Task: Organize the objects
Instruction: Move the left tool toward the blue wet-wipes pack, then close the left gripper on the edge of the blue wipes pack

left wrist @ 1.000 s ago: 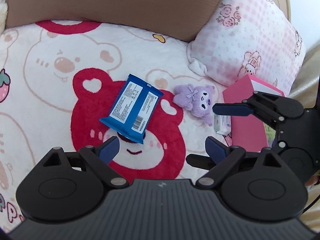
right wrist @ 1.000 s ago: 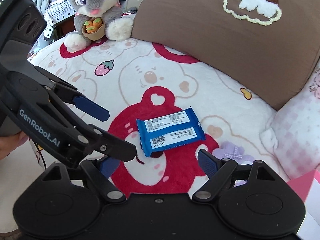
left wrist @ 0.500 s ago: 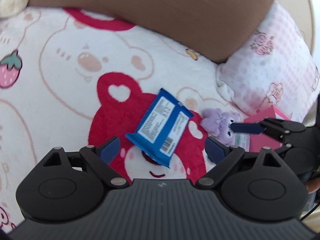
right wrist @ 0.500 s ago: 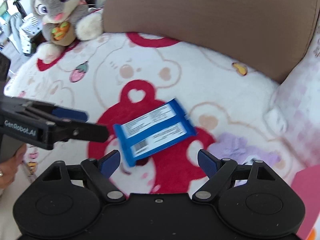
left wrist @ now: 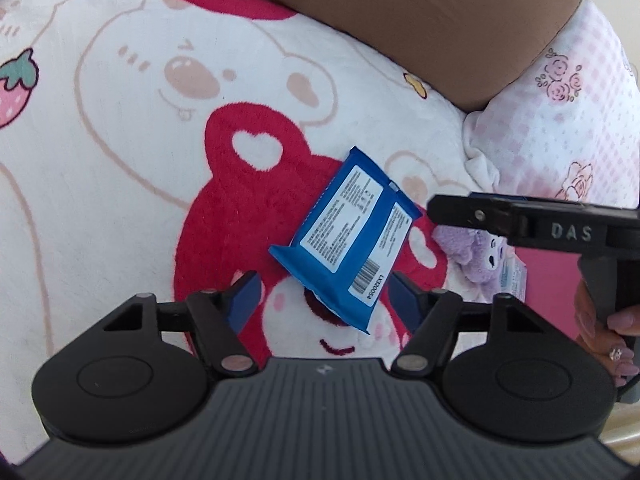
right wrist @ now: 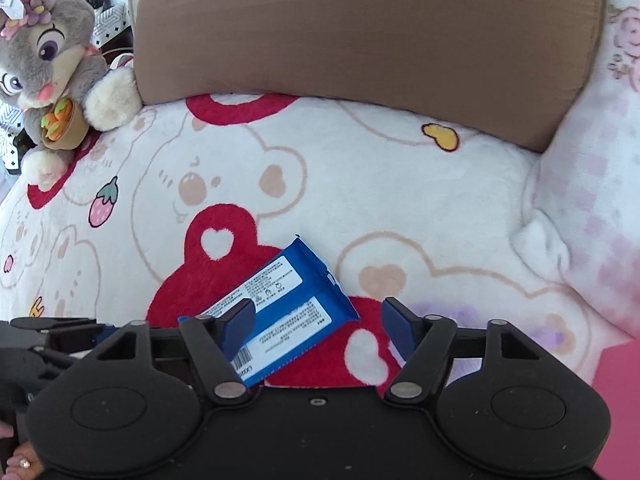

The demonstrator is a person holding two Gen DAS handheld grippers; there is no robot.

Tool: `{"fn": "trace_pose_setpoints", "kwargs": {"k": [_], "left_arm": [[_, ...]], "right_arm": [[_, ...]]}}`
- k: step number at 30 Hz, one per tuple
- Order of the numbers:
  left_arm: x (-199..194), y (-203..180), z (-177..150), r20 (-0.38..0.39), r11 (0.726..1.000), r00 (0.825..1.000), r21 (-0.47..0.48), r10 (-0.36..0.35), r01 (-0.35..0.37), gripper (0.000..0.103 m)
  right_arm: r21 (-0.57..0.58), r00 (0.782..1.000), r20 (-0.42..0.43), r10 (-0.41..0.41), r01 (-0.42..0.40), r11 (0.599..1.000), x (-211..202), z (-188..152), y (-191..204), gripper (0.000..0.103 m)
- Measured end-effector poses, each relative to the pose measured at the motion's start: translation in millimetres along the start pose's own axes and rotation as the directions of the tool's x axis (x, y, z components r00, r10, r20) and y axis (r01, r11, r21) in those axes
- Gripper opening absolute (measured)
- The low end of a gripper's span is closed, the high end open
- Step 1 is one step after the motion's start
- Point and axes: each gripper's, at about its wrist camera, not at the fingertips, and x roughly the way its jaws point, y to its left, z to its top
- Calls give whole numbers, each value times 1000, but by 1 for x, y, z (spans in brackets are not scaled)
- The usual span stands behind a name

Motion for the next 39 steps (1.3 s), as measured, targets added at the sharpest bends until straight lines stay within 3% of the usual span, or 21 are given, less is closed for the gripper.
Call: {"fn": "trace_pose_setpoints", "kwargs": {"k": [9, 11, 14, 19, 24, 27, 30, 32, 39], "left_arm": [[14, 3, -6, -43, 1000, 999, -14, 25, -26, 68], [15, 4, -7, -47, 1000, 999, -17, 16, -17, 67], [16, 8, -6, -38, 999, 999, -31, 17, -19, 56], [13, 17, -1, -42, 996, 999, -89, -2, -2, 39], [17, 19, 0, -45, 994, 999, -104, -20, 16, 37], [18, 21, -1, -39, 991, 998, -126, -42, 37, 37], [18, 16, -2, -38, 996, 999, -89, -17, 13, 33], [18, 14, -3, -36, 996, 999, -84, -6, 3, 31], [19, 22, -2, -36, 993, 999, -119, -24, 19, 26]], "right_arm": [[18, 999, -30, 22, -22, 1000, 27, 4, -6, 71], [0, 999, -35, 27, -27, 1000, 30, 5, -4, 63], [-27, 999, -48, 20, -21, 999, 36, 7, -2, 53], [-108, 1000, -22, 14, -16, 994, 45, 4, 1, 52], [-61, 999, -5, 42, -42, 997, 49, -3, -8, 52], [-38, 999, -15, 50, -51, 998, 53, -2, -12, 57], [-51, 999, -15, 50, -50, 997, 53, -1, -11, 59], [-49, 998, -18, 68, -69, 996, 52, -2, -9, 49], [1, 995, -7, 99, -99, 995, 40, -15, -10, 46]]}}
